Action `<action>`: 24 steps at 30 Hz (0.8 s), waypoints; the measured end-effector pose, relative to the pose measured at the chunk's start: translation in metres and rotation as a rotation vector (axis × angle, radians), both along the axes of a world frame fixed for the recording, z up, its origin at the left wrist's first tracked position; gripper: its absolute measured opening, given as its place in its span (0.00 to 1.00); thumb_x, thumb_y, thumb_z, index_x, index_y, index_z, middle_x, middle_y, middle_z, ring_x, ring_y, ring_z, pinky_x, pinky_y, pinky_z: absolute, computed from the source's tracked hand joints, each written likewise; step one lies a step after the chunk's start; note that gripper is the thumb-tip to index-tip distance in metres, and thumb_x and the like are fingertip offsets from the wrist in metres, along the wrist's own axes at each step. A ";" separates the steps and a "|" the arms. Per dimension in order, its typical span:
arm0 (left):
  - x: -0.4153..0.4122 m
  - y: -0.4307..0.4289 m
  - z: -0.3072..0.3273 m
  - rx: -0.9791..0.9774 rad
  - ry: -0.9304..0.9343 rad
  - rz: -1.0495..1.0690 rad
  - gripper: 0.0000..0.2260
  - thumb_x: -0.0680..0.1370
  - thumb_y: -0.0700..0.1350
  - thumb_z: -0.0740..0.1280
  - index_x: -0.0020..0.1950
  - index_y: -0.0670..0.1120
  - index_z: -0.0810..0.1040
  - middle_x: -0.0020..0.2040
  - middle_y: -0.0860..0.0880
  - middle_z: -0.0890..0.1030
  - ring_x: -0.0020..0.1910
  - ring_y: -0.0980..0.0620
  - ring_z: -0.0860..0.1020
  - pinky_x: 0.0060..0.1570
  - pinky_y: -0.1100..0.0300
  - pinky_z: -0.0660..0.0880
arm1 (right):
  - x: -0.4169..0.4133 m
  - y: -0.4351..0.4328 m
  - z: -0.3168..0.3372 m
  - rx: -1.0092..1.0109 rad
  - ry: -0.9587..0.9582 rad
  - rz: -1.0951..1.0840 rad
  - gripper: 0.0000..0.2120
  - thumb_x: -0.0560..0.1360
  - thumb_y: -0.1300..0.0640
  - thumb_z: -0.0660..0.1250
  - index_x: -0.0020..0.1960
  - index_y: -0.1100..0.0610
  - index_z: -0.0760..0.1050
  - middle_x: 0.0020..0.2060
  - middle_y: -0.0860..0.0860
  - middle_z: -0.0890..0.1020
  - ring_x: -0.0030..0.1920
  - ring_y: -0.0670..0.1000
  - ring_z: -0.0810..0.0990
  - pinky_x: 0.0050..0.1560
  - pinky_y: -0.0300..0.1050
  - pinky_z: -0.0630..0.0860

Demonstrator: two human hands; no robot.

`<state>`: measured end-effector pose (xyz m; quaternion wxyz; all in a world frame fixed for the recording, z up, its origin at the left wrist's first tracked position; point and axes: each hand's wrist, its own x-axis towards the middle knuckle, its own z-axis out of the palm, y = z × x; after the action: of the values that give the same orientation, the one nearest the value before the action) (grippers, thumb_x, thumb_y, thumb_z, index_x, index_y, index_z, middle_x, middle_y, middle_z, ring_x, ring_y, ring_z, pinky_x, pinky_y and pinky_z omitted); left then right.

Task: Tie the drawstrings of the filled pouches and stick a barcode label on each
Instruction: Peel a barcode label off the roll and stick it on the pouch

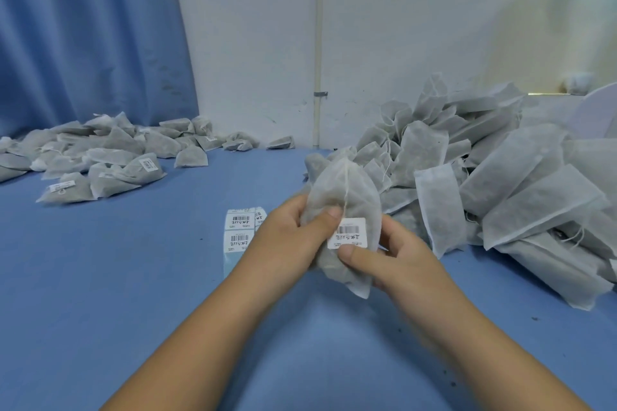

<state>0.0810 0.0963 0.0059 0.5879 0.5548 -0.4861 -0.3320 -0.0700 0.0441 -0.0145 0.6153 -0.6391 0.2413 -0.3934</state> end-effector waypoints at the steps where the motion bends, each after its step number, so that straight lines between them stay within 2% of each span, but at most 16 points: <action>1: 0.002 0.001 0.007 0.009 0.005 -0.038 0.05 0.80 0.45 0.67 0.53 0.49 0.82 0.46 0.49 0.87 0.47 0.50 0.85 0.50 0.51 0.81 | -0.001 -0.001 0.003 0.031 -0.042 -0.005 0.15 0.74 0.63 0.71 0.59 0.52 0.79 0.52 0.51 0.85 0.54 0.53 0.84 0.52 0.48 0.80; 4: 0.013 0.004 0.033 0.091 -0.055 -0.159 0.07 0.80 0.46 0.67 0.56 0.49 0.83 0.49 0.50 0.87 0.49 0.52 0.85 0.48 0.58 0.82 | 0.002 -0.008 0.014 0.119 -0.132 -0.028 0.13 0.75 0.61 0.68 0.59 0.55 0.79 0.53 0.55 0.85 0.52 0.54 0.84 0.49 0.48 0.78; 7: 0.031 0.011 0.052 0.185 -0.203 -0.186 0.10 0.79 0.52 0.67 0.56 0.51 0.83 0.48 0.51 0.87 0.46 0.53 0.85 0.47 0.56 0.81 | 0.020 -0.008 0.024 0.092 -0.087 -0.061 0.11 0.76 0.60 0.67 0.57 0.55 0.80 0.48 0.53 0.85 0.41 0.47 0.82 0.36 0.38 0.75; 9: 0.046 0.017 0.055 0.227 -0.219 -0.152 0.10 0.79 0.53 0.68 0.55 0.50 0.83 0.47 0.49 0.87 0.41 0.51 0.84 0.44 0.56 0.81 | 0.039 -0.005 0.030 0.055 -0.042 -0.050 0.10 0.76 0.58 0.68 0.56 0.55 0.81 0.47 0.53 0.86 0.41 0.47 0.83 0.34 0.37 0.75; 12: 0.072 0.030 0.051 0.261 -0.124 -0.064 0.10 0.78 0.50 0.70 0.55 0.47 0.81 0.45 0.46 0.86 0.34 0.50 0.80 0.33 0.59 0.78 | 0.077 0.002 0.041 0.004 0.065 0.031 0.08 0.75 0.58 0.69 0.54 0.56 0.82 0.46 0.56 0.86 0.43 0.49 0.84 0.37 0.39 0.78; 15: 0.111 0.045 0.039 0.279 -0.038 0.059 0.09 0.78 0.49 0.70 0.54 0.47 0.82 0.39 0.48 0.84 0.28 0.53 0.75 0.27 0.62 0.71 | 0.117 0.008 0.050 -0.061 0.208 0.072 0.07 0.75 0.59 0.69 0.52 0.56 0.82 0.46 0.55 0.86 0.45 0.53 0.85 0.42 0.44 0.81; 17: 0.139 0.052 0.030 0.294 0.053 0.142 0.09 0.77 0.47 0.70 0.55 0.45 0.82 0.36 0.48 0.81 0.26 0.53 0.73 0.25 0.62 0.69 | 0.140 0.007 0.053 -0.116 0.280 0.045 0.05 0.75 0.57 0.69 0.51 0.55 0.81 0.45 0.53 0.86 0.39 0.48 0.84 0.39 0.41 0.79; 20: 0.178 0.054 0.015 0.344 0.183 0.262 0.10 0.77 0.45 0.71 0.55 0.41 0.80 0.33 0.48 0.76 0.24 0.54 0.70 0.22 0.65 0.67 | 0.164 -0.001 0.053 -0.125 0.288 0.001 0.05 0.75 0.55 0.69 0.51 0.52 0.79 0.46 0.48 0.83 0.34 0.43 0.81 0.37 0.38 0.78; 22: 0.201 0.046 0.012 0.373 0.256 0.329 0.08 0.76 0.44 0.71 0.53 0.42 0.80 0.32 0.49 0.76 0.22 0.55 0.69 0.20 0.67 0.65 | 0.175 -0.008 0.052 -0.122 0.286 -0.020 0.04 0.75 0.55 0.69 0.49 0.51 0.79 0.44 0.46 0.83 0.34 0.43 0.82 0.39 0.40 0.79; 24: 0.224 0.034 0.022 0.330 0.341 0.351 0.05 0.76 0.42 0.72 0.50 0.43 0.80 0.30 0.50 0.78 0.21 0.56 0.71 0.19 0.68 0.67 | 0.183 -0.016 0.051 -0.108 0.261 -0.042 0.02 0.75 0.57 0.69 0.46 0.52 0.80 0.42 0.46 0.83 0.33 0.43 0.82 0.38 0.41 0.78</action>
<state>0.3045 0.1301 0.0282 0.6116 0.6547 -0.2161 -0.3882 0.1125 0.0282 0.0369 0.5350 -0.7119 0.3110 -0.3319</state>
